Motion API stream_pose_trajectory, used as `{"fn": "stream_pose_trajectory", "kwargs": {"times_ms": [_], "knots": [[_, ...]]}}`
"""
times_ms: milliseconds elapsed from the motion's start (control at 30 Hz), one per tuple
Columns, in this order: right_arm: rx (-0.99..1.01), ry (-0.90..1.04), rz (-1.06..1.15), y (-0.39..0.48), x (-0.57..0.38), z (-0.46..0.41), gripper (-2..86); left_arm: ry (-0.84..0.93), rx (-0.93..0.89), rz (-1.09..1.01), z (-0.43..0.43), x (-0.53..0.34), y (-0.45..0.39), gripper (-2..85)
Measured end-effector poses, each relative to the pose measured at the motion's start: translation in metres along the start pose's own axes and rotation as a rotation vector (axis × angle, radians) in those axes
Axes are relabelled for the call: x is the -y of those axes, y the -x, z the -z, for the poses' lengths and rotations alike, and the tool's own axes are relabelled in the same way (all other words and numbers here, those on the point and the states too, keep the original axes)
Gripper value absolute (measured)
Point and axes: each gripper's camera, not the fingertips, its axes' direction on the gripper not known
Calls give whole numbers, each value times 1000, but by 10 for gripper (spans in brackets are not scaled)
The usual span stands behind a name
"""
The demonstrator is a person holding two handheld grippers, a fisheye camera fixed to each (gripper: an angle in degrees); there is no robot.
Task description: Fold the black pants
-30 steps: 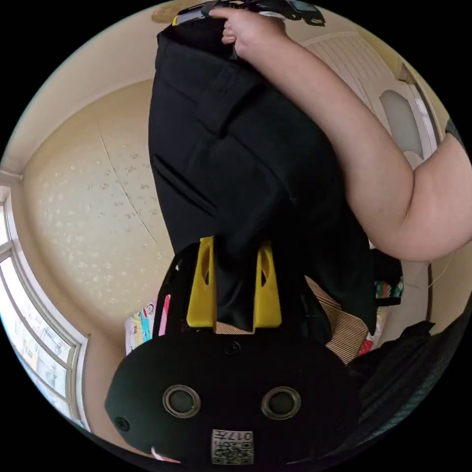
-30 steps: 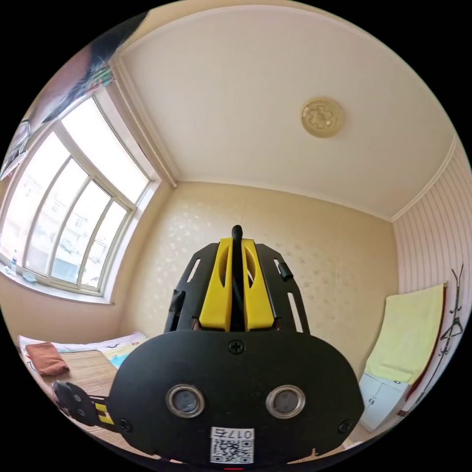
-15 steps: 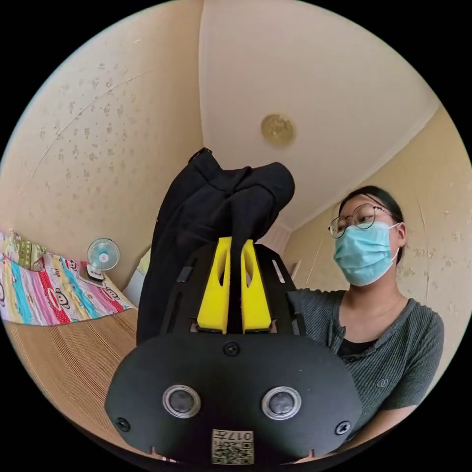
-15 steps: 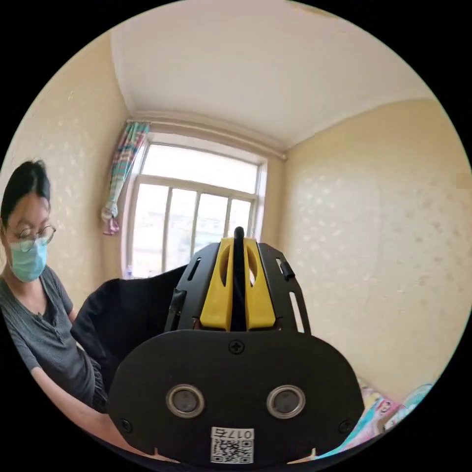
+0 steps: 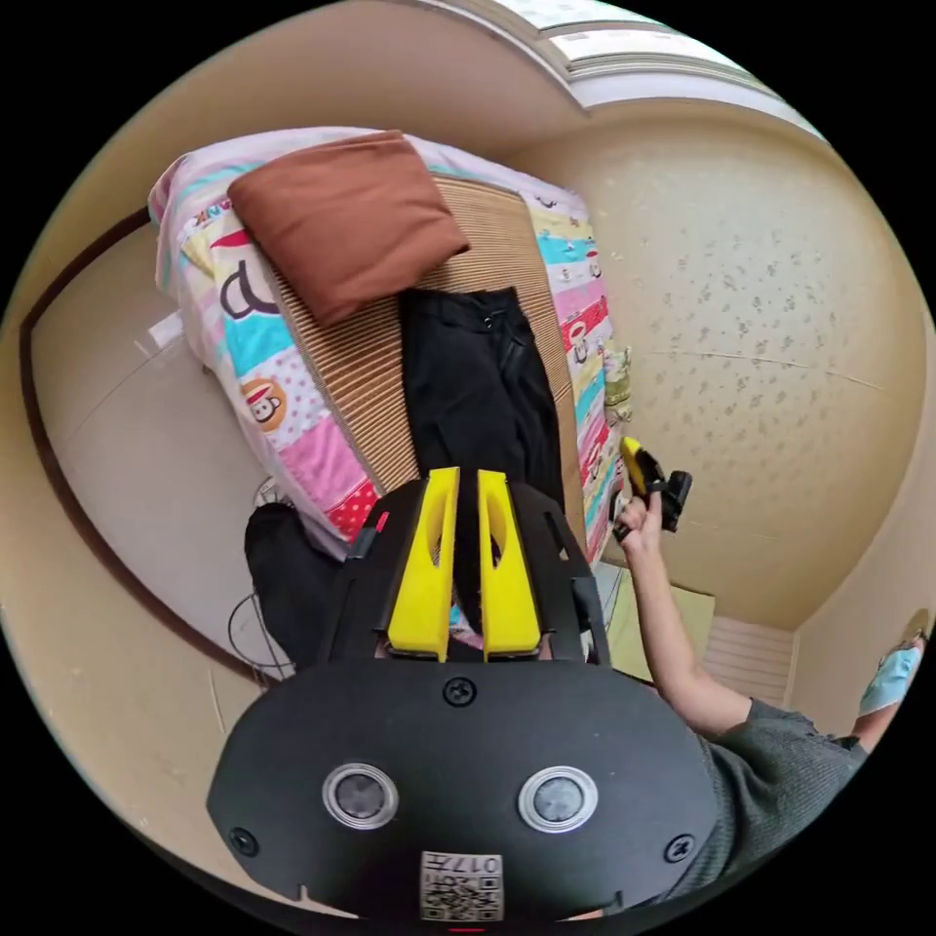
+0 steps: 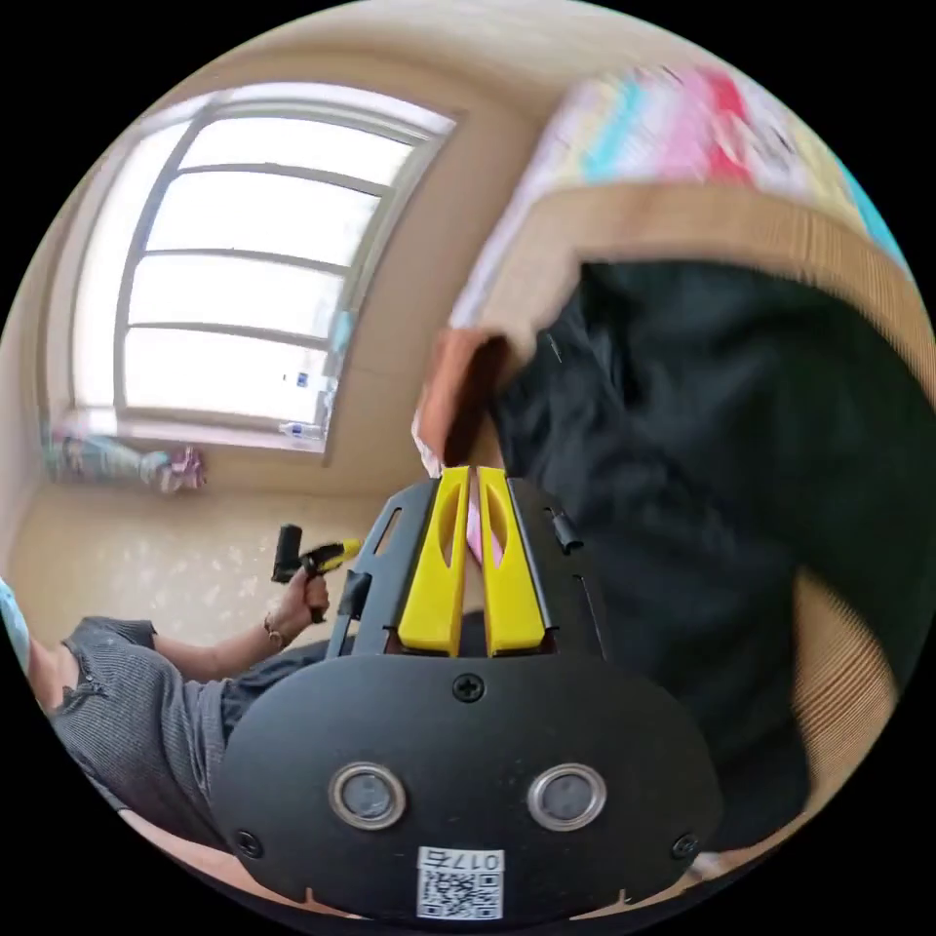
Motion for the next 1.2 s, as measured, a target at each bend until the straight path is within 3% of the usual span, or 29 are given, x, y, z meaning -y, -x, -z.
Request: {"fn": "stream_pose_trajectory", "kwargs": {"times_ms": [100, 267, 433, 533, 700, 800, 933, 1033, 1200], "knots": [[147, -14, -333, -97, -113, -16, 16, 108, 77, -43, -18, 49, -11, 69], [141, -325, -765, -146, -293, 53, 6, 254, 259, -142, -91, 162, -53, 103], [59, -539, -959, -132, -373, 99, 4, 203, 423, -81, -150, 277, -73, 137], [81, -638, -994, -120, -391, 108, 5, 244, 401, -4, -178, 319, -76, 138], [151, -755, -1082, -111, -401, 107, 8, 269, 409, 76, -188, 338, -71, 64], [234, -865, -1134, -120, -404, 109, 13, 441, 346, 36, -181, 341, -63, 40], [368, -1040, -1265, -136, -413, 115, 32, 317, 187, -94, -113, 304, -47, 38], [391, -1134, -1337, -146, -421, 126, 51, 236, 121, 40, -73, 269, -12, 38], [397, -1184, -1413, -170, -435, 146, 103, 221, 174, 138, -46, 244, 15, 39]]}}
